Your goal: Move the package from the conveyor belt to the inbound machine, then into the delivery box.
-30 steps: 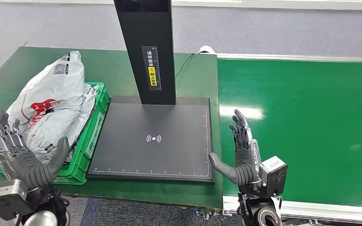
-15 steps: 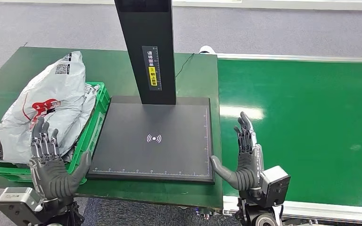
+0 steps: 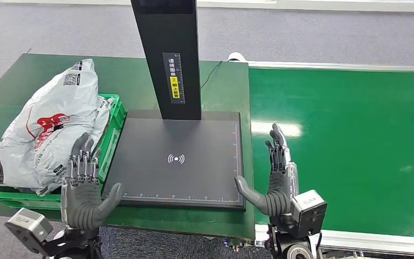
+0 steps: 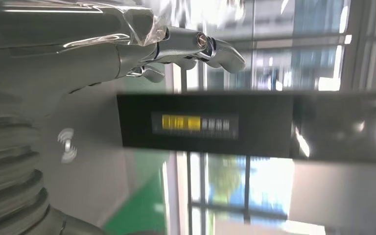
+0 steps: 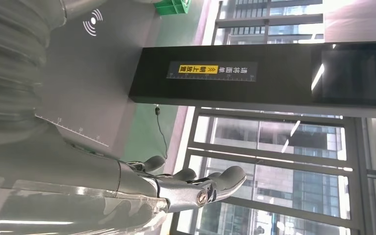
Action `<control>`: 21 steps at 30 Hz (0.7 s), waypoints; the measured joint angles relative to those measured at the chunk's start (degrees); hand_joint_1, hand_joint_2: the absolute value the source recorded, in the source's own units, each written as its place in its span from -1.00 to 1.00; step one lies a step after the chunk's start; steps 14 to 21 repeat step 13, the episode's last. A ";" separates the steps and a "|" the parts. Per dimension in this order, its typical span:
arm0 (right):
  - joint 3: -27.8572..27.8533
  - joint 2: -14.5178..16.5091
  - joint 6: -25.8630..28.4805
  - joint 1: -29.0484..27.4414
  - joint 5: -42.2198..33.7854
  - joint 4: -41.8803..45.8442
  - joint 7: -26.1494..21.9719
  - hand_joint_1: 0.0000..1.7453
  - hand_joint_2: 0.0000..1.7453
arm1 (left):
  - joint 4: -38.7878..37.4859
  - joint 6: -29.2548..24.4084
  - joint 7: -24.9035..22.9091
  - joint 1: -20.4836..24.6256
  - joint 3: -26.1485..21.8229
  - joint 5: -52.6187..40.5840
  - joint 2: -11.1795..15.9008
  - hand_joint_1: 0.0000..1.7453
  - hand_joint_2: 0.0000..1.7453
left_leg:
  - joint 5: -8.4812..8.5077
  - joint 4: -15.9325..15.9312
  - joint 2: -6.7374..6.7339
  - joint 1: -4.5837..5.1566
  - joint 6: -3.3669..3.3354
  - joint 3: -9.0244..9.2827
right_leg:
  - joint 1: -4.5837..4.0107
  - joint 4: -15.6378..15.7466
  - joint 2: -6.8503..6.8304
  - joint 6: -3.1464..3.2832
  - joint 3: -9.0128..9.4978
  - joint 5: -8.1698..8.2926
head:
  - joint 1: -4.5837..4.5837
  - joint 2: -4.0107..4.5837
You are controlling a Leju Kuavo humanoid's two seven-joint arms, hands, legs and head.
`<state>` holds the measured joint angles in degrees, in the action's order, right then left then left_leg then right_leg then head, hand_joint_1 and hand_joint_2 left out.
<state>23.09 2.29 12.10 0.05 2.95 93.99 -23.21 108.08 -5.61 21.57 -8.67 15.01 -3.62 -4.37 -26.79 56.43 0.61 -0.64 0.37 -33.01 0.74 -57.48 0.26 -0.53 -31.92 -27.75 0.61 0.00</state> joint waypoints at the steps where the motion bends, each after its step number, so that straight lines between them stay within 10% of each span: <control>1: 0.08 0.01 -0.01 -0.02 -0.13 -0.08 0.05 -1.00 1.00 | -0.26 0.84 -0.02 0.12 0.18 0.33 0.05 -1.00 1.00 | 0.00 0.00 0.00 0.00 0.00 0.00 | 0.00 0.00 0.00 0.00 0.00 0.00 | 0.00 0.00; 2: 0.17 0.01 0.00 -0.10 -0.29 -0.14 0.06 -1.00 1.00 | -0.53 1.32 -0.09 0.29 0.29 0.33 0.08 -1.00 1.00 | 0.00 0.00 0.00 0.00 0.00 0.00 | 0.00 0.00 0.00 0.00 0.00 0.00 | 0.01 0.00; 6: 0.53 0.21 -0.05 -0.97 -1.10 -0.17 0.17 -1.00 -1.00 | -1.65 1.88 -0.85 1.32 0.62 -1.29 0.25 -1.00 1.00 | 0.00 0.00 0.00 0.00 0.00 0.00 | 0.00 0.00 0.00 0.00 -0.01 0.00 | 0.01 0.00; 10: 0.51 0.48 -0.78 -2.44 -3.03 -0.08 2.22 -1.00 1.00 | -2.56 3.36 -2.46 1.77 0.83 -0.58 0.41 -1.00 1.00 | -0.01 0.00 0.00 0.00 0.01 -0.01 | 0.00 0.00 0.00 0.00 -0.02 -0.01 | 0.01 0.00; 21: 0.44 0.43 -1.78 -3.62 -3.57 -0.07 3.40 -1.00 1.00 | -2.97 5.29 -2.63 1.36 0.92 0.51 0.61 -1.00 1.00 | -0.01 0.00 0.00 0.00 0.01 -0.02 | 0.00 0.00 0.00 0.00 -0.02 -0.01 | 0.01 0.00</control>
